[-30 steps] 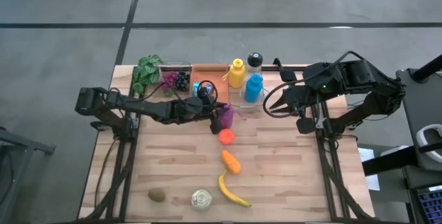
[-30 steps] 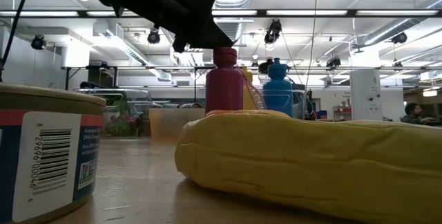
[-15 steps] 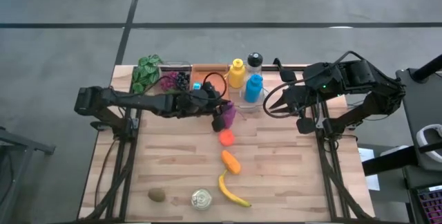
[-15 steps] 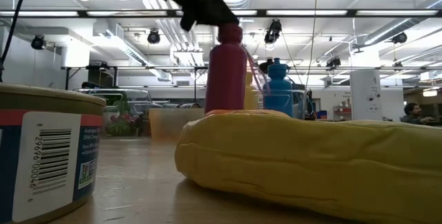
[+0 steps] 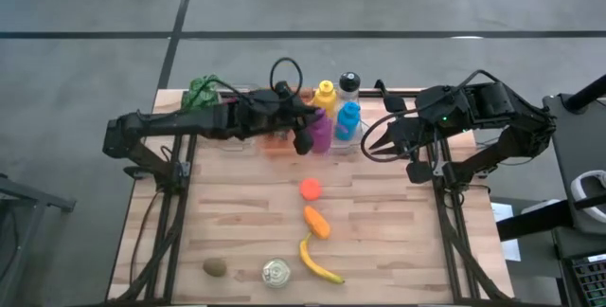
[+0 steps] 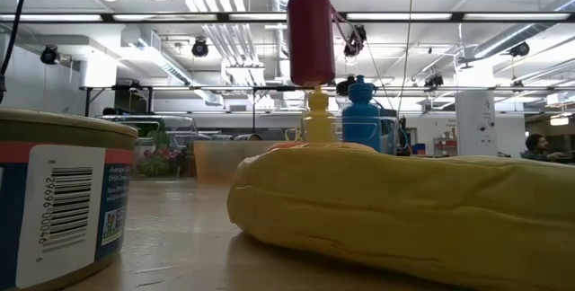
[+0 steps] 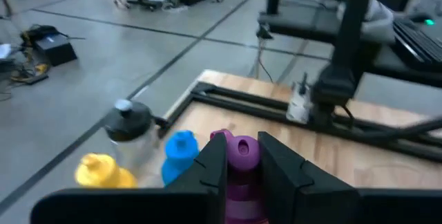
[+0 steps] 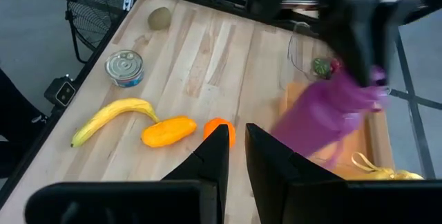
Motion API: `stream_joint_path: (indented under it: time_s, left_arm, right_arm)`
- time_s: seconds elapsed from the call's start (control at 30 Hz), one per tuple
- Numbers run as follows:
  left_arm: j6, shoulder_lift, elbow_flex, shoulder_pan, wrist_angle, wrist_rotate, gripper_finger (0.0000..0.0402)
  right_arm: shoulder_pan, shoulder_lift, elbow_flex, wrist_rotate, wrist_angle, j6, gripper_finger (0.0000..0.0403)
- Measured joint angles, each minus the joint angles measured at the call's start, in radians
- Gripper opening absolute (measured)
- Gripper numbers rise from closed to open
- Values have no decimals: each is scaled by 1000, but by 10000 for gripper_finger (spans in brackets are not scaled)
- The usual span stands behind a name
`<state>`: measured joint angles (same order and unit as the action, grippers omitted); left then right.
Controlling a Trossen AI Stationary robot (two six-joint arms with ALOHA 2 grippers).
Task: Pick & Place Food Item
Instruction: Put the violet water bottle into the right transparent bin
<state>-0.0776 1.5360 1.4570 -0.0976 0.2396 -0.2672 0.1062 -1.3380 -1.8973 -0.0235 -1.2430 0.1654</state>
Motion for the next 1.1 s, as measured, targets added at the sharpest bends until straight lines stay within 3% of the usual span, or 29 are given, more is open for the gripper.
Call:
stream_joint_path:
  time_s: [0.2,0.43,0.77,1.1]
  left_arm:
    - [0,8,2,-78,-23,0,55]
    - [0,112,2,-138,-105,54,55]
    - [101,216,1,-150,-153,56,55]
    - [105,296,1,-151,-167,56,56]
  right_arm:
    - [0,0,0,0,2,3,43]
    - [0,0,0,0,16,3,43]
    - [0,0,0,9,29,3,43]
    - [0,0,0,27,30,-1,44]
